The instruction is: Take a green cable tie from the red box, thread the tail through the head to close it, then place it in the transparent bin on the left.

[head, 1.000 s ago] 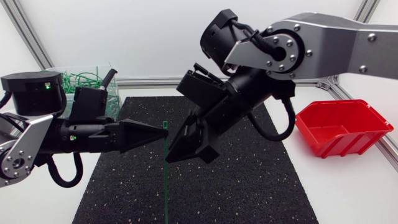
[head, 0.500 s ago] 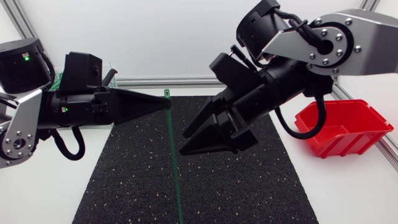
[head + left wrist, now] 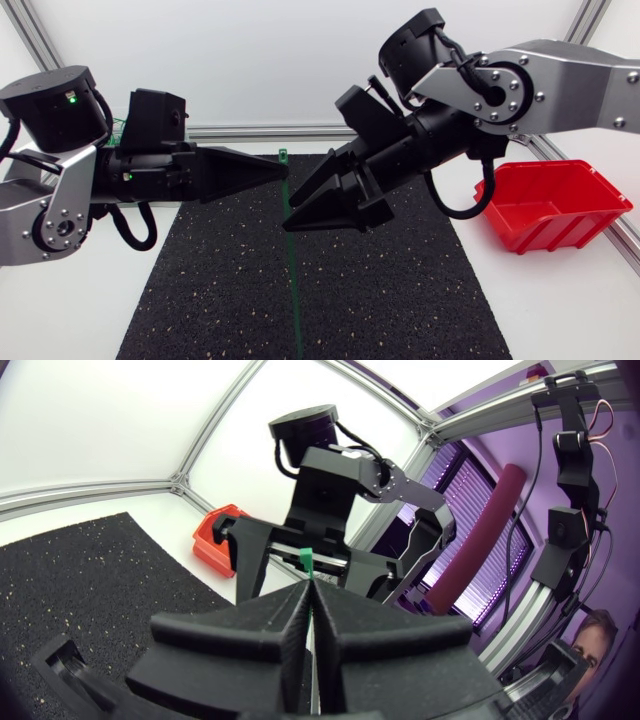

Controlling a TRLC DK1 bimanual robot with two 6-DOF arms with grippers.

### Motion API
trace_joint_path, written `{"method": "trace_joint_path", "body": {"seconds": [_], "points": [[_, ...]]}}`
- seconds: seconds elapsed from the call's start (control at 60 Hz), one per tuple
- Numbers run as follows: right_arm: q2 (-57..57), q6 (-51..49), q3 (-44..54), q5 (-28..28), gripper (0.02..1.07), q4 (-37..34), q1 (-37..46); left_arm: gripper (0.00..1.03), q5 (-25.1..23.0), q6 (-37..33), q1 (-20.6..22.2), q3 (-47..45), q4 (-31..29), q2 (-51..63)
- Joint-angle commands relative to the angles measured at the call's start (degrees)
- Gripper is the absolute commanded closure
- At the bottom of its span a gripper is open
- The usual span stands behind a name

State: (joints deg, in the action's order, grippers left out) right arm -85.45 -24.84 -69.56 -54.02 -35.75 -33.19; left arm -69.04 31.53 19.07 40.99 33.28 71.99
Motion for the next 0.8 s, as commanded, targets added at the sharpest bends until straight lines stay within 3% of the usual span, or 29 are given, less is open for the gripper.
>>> {"method": "trace_joint_path", "body": {"seconds": [0.0, 0.117, 0.233, 0.783], "points": [[-0.33, 1.37, 2.15, -0.47, 0.35, 1.12, 0.58, 1.00, -1.01, 1.34, 0.62, -0.21, 2.32, 1.49], [0.81, 2.16, 3.64, -0.38, 0.35, 2.52, 0.41, 1.00, -1.01, 2.31, 0.44, 0.32, 4.60, 3.42], [1.25, 2.34, 4.17, -0.38, 0.47, 3.49, 0.49, 1.00, -1.10, 2.49, -0.17, 1.19, 5.66, 5.80], [-0.77, 3.22, 3.99, -0.38, 0.47, 5.69, 1.20, 1.00, -1.45, 6.09, -2.46, 2.86, 6.89, 7.82]]}}
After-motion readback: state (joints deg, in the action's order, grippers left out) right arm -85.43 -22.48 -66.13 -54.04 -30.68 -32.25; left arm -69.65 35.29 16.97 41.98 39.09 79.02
